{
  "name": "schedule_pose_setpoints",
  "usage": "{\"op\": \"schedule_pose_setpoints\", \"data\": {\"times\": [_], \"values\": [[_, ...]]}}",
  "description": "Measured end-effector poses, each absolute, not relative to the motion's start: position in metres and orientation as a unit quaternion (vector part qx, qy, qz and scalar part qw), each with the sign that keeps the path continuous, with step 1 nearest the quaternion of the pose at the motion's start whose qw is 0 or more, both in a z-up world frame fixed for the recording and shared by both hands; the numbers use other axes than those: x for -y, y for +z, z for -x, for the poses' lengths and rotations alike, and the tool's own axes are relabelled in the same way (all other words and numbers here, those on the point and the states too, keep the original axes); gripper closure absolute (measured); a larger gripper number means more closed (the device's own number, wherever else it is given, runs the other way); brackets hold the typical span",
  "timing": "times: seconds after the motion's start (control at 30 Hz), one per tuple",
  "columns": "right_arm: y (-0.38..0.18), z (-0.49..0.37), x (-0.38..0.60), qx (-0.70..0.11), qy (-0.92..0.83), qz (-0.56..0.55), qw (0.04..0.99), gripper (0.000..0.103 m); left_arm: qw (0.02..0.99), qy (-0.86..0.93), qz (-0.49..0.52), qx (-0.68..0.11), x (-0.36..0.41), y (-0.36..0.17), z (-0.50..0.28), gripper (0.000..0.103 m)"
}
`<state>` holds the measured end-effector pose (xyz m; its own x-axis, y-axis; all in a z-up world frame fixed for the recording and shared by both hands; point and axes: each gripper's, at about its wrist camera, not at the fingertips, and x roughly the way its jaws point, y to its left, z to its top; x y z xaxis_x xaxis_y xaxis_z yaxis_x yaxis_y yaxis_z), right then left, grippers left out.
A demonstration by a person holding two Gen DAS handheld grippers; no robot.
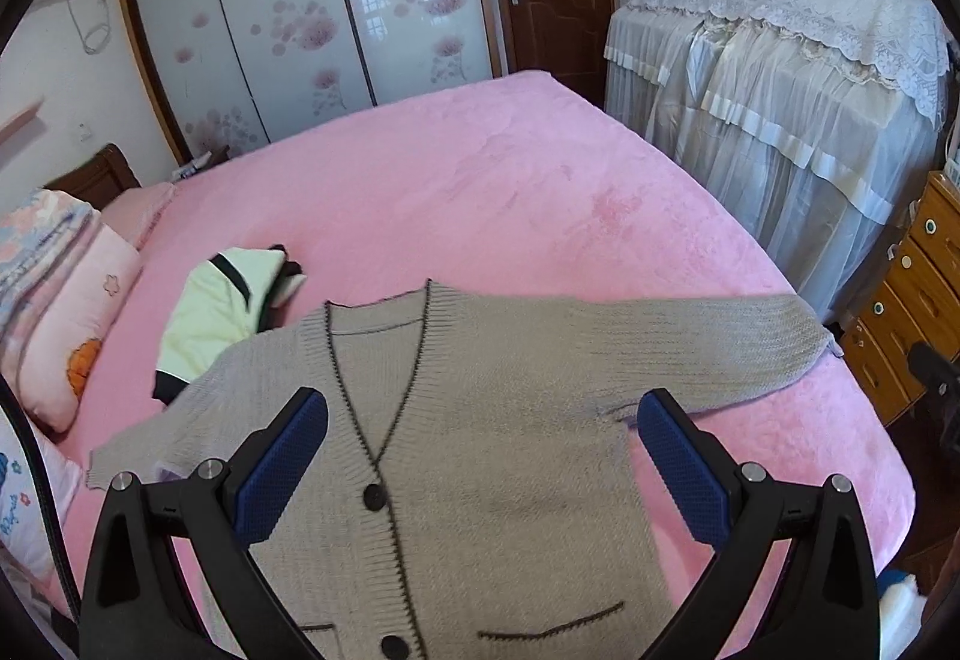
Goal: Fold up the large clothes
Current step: 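Reach the right tool to a sleeve cuff and close on it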
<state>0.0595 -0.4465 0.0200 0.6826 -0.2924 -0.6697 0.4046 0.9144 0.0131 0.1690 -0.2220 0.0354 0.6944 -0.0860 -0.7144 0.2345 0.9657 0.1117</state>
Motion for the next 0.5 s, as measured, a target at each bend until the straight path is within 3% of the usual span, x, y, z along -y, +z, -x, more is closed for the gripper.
{"op": "schedule_pose_setpoints", "data": {"times": [0.4,0.5], "values": [[-0.028,-0.114,0.524,-0.386,-0.215,-0.132,0.887,0.009,0.913,-0.138,-0.086,-0.374,0.286,-0.027,-0.234,0.000],[-0.054,-0.129,0.550,-0.407,-0.205,-0.175,0.873,0.018,0.915,-0.145,-0.083,-0.368,0.296,-0.039,-0.248,0.000]]}}
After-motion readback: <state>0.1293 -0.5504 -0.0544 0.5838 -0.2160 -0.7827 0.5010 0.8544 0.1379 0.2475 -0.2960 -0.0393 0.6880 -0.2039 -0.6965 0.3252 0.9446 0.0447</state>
